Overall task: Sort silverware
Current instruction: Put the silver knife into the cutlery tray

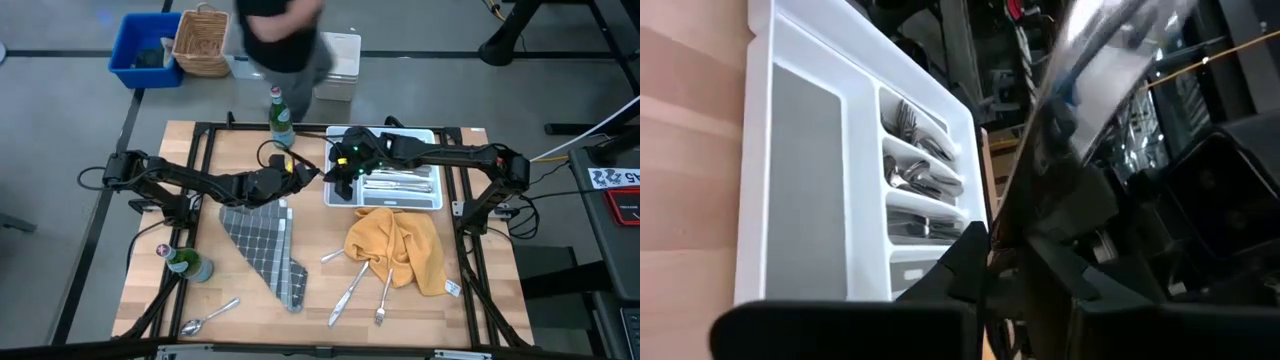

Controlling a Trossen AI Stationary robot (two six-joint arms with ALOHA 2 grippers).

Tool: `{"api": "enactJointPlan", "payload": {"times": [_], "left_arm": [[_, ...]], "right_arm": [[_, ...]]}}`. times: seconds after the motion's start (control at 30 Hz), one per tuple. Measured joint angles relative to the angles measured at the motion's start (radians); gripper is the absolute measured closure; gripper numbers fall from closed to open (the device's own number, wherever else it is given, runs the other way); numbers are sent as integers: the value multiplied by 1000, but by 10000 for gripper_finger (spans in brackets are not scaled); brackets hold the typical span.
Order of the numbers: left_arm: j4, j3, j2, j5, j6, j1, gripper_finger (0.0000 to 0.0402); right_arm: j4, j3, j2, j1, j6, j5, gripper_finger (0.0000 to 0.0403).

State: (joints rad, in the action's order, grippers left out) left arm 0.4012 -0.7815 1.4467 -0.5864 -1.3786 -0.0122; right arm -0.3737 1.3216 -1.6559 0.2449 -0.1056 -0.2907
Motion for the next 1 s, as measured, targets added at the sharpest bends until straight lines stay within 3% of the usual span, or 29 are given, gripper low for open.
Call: {"api": "enactJointPlan", "payload": {"times": [0.27,0.37,0.6,0.8,1.0], "left_arm": [[0,0,0,4,37,0,368],[1,0,0,16,117,0,366],[-5,0,0,177,341,-1,307],[-83,0,0,250,385,-1,261],[-181,0,0,326,385,3,254]], "right_arm": [[-7,0,0,-1,5,9,374],[-20,0,0,-2,10,8,384],[-96,2,14,8,37,-8,383],[-249,2,49,47,92,22,382],[-407,2,86,98,143,48,379]]}}
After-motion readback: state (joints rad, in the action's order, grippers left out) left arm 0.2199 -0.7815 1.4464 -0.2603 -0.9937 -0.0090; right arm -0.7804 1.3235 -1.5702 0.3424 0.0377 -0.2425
